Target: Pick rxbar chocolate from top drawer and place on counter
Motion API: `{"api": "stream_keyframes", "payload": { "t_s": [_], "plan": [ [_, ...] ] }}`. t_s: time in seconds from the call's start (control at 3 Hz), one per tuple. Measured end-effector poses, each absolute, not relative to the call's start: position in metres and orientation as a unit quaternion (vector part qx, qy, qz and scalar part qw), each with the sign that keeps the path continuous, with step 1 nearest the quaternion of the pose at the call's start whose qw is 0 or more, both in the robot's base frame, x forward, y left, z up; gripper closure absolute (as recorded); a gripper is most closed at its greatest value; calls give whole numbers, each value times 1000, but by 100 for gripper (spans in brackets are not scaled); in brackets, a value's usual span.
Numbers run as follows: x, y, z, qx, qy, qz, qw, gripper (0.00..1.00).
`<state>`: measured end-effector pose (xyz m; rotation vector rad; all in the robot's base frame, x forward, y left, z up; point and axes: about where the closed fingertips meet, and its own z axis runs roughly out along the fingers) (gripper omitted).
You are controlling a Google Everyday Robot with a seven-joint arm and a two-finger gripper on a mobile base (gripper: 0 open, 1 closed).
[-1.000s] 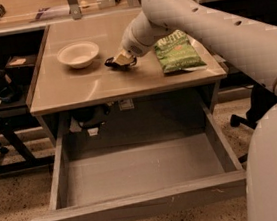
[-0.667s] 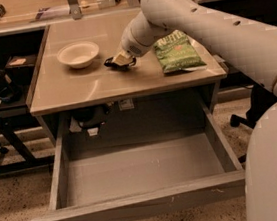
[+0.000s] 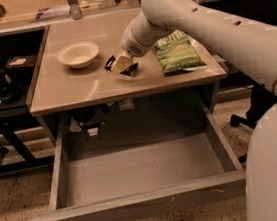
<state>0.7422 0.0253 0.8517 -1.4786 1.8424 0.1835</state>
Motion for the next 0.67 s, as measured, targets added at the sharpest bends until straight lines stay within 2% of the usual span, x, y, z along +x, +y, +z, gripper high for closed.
{"api": "stream_keyframes", "payload": {
  "t_s": [0.33,0.67],
  "plan": [
    [742,25,852,-578,720,72,377,0],
    [742,25,852,-578,720,72,377,0]
  ]
}}
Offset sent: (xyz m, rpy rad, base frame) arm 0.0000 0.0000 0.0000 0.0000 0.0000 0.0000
